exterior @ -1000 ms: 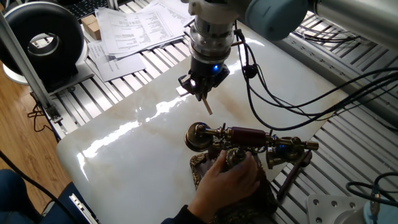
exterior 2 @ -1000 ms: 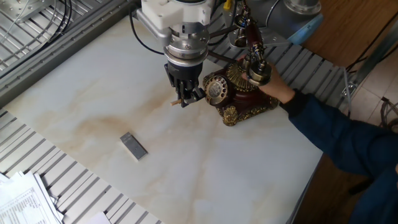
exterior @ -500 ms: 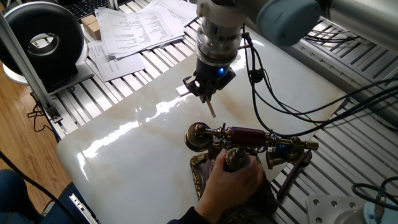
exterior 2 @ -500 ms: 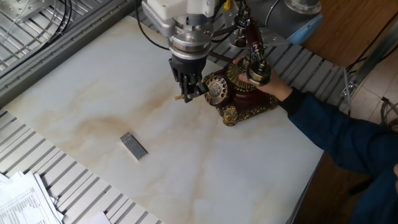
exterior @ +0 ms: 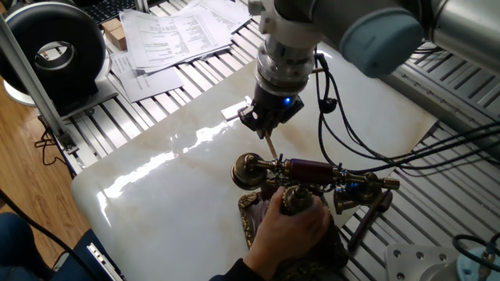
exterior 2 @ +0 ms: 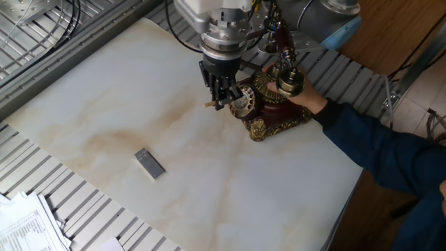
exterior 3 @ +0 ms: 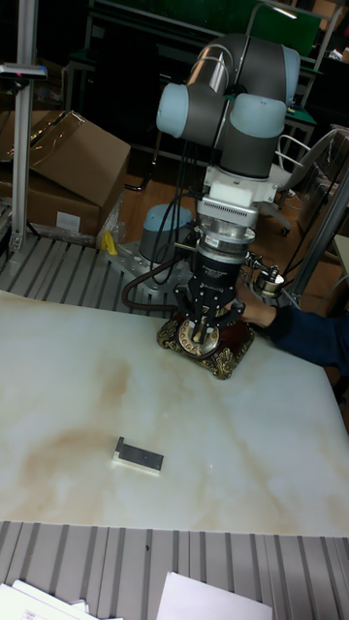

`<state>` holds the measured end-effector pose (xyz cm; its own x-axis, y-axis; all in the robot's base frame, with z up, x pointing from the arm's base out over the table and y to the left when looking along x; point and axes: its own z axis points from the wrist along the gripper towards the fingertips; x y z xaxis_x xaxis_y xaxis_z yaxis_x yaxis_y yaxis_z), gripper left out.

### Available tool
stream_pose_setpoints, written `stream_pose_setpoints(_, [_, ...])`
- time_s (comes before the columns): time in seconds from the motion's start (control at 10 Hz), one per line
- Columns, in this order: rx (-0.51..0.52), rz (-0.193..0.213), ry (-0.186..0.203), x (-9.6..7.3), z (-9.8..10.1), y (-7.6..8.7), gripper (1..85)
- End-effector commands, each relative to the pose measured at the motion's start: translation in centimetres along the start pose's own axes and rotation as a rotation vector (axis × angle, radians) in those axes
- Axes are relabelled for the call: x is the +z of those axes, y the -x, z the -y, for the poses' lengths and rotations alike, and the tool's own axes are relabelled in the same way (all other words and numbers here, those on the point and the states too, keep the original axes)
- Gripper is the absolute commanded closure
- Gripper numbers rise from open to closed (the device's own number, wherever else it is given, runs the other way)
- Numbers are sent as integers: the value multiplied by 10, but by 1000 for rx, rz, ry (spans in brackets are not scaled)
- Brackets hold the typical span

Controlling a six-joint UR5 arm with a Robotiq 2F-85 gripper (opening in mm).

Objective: Dial a number on an old rotary phone

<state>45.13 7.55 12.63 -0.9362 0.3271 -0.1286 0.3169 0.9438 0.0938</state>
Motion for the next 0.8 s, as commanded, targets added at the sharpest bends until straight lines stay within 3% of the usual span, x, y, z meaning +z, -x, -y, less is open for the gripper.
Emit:
stream_pose_setpoints(0.0, [0,5,15,3,-1,-7,843])
stream_pose_setpoints(0.7, [-17,-15,5,2,1,-3,843])
